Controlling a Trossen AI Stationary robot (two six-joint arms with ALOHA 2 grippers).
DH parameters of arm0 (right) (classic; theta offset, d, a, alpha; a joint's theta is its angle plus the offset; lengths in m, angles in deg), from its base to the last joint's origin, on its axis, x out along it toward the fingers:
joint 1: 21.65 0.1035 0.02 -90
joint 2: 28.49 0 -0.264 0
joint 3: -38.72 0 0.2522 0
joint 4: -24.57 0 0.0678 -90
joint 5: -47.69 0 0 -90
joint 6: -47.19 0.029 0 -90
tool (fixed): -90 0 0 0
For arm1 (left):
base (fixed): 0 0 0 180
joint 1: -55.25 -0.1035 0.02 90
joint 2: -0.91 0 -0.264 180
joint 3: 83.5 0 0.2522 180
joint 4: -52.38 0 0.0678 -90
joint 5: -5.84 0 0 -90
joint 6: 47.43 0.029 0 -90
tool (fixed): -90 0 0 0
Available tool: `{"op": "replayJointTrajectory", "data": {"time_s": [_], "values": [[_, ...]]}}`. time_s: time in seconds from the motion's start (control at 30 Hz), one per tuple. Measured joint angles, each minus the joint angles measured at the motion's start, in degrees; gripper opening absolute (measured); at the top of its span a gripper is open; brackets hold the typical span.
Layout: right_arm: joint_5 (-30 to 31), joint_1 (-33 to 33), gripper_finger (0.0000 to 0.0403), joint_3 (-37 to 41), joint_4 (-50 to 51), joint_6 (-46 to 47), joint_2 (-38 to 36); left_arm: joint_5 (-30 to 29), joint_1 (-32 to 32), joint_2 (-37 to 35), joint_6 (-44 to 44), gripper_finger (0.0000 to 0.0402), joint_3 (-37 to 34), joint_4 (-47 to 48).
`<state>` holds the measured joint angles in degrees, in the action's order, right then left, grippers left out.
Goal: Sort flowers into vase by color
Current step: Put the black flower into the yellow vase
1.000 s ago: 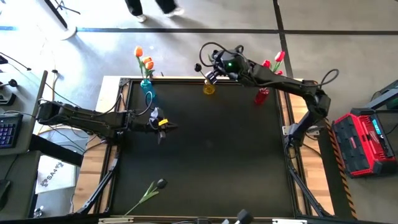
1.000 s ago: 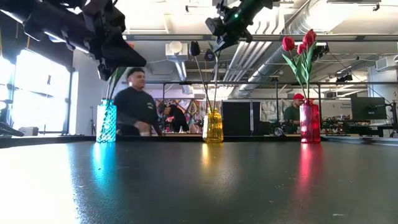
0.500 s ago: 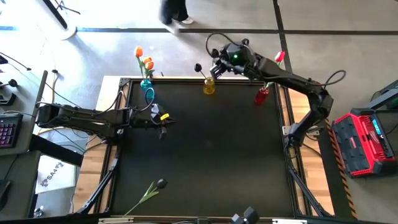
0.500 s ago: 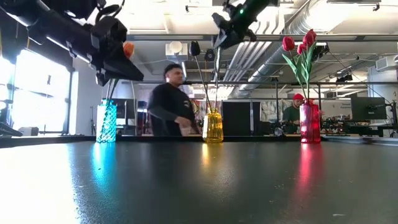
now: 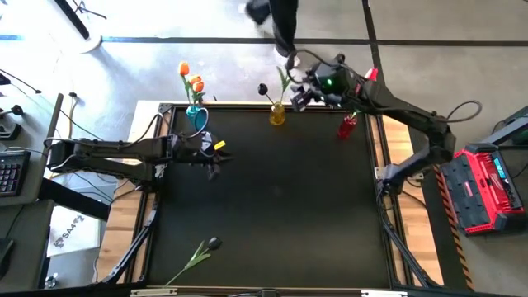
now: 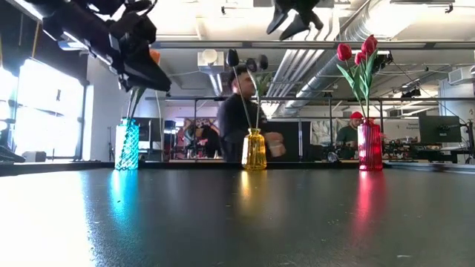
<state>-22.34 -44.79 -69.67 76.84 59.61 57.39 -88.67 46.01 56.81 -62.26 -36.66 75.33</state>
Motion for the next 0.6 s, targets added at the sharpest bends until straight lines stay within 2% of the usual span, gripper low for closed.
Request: {"op": "replayJointTrajectory", "data": {"time_s": [0.23,0.43,0.6], "values": [[-0.9,6.4,0.021,13.0,-5.2,6.7,-6.7,0.6,2.9,0.0,-4.2,0.0085,0.5,10.3],[-0.8,14.6,0.0208,23.8,-14.8,13.8,-11.6,0.3,7.2,0.0,-7.9,0.0085,0.5,11.9],[2.8,22.3,0.0208,28.3,-17.0,17.5,-12.2,-1.0,10.9,0.0,-12.0,0.0085,0.5,15.4]]}}
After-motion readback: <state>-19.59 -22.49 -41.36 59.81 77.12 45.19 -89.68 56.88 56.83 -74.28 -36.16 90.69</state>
